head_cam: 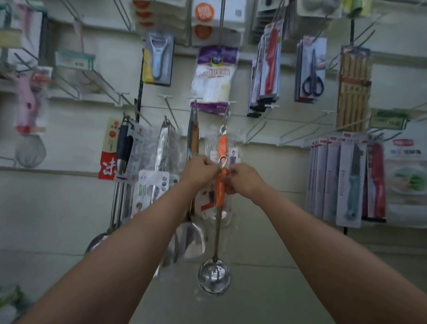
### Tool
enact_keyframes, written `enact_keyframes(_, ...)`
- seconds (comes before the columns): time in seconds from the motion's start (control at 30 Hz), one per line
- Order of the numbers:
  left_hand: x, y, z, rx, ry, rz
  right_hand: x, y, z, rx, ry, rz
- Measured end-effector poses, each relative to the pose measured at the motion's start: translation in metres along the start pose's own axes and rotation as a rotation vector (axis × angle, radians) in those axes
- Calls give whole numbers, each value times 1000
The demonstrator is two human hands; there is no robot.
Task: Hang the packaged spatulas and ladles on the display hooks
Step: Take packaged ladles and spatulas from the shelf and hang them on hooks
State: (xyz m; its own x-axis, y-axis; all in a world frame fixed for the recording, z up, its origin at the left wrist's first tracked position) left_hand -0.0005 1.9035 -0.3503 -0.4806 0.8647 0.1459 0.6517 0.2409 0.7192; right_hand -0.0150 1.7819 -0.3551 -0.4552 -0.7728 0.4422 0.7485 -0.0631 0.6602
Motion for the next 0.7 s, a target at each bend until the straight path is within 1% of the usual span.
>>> enact_keyframes(0.17,1,52,-38,-99,-21,-42,20,51,31,67,-37,-69)
enact_keyframes(0.27,-1,76,-49,-114,-10,-58,29,74,42,84,-92,-118)
enact_keyframes(0.43,-11,100,-53,-125,-43,-47,31,100,44,77,-88,-141)
enact_keyframes(0.7,-22,108,-39,-112,-132,-120,27,109,32,60,-4,-79)
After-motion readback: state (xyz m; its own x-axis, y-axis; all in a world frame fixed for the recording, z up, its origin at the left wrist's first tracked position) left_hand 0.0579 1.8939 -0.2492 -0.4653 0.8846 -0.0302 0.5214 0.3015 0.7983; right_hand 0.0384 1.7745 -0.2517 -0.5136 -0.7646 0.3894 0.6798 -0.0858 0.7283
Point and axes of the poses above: each hand's wrist, its own y-axis towards the middle knuckle, its own x-axis out of the back of the hand, z = x × y, the point moved 5 cm from there along y, towards the middle knuckle, and after that the axes turned 11 degrees about -z, right-handed, at the moved point
